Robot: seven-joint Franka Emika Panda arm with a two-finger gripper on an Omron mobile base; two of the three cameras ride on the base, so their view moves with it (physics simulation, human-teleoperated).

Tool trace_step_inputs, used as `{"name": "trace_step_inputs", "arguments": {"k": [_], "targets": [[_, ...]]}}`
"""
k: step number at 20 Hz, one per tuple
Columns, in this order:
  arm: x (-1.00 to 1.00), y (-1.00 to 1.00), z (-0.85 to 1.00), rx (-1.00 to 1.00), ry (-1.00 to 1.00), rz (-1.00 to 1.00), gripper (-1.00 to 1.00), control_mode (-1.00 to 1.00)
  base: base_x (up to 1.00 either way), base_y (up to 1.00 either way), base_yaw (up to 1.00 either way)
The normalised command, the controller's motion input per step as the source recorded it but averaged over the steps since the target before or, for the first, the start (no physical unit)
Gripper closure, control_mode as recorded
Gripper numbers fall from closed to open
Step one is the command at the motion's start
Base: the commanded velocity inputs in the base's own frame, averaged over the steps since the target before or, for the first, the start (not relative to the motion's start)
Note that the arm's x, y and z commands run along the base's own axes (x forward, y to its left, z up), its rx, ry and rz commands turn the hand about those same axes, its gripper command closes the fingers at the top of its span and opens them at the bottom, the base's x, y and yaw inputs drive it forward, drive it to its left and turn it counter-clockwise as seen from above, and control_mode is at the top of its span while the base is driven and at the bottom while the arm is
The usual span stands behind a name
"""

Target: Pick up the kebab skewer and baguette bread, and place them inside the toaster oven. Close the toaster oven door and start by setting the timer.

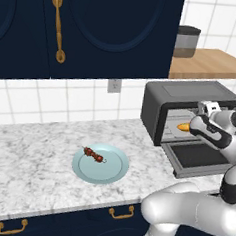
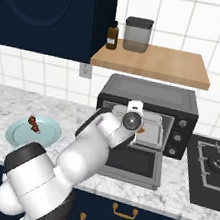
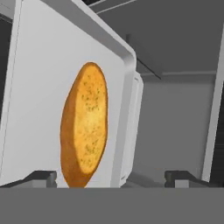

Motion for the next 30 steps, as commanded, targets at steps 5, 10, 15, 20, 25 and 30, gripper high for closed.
{"name": "trace_step_inputs", "arguments": {"k": [5, 10, 15, 20, 25, 30], "targets": [[-0.4, -0.04, 0.8, 0.0, 0.31, -0.15, -1.0, -1.0, 0.0, 0.0, 0.0], [-0.64, 0.08, 0.48, 0.05, 0.39, -0.33, -1.0, -1.0, 0.0, 0.0, 0.0], [-0.78, 0.37, 0.0, 0.13, 0.25, -0.49, -1.0, -1.0, 0.0, 0.0, 0.0], [-0.73, 0.41, 0.0, 0.22, 0.18, -0.59, -1.0, -1.0, 0.0, 0.0, 0.0], [-0.62, 0.39, -0.08, 0.27, 0.04, -0.64, -1.0, -1.0, 0.0, 0.0, 0.0], [-0.24, 0.66, -0.11, 0.18, 0.0, -0.61, -1.0, -1.0, 0.0, 0.0, 0.0]]}}
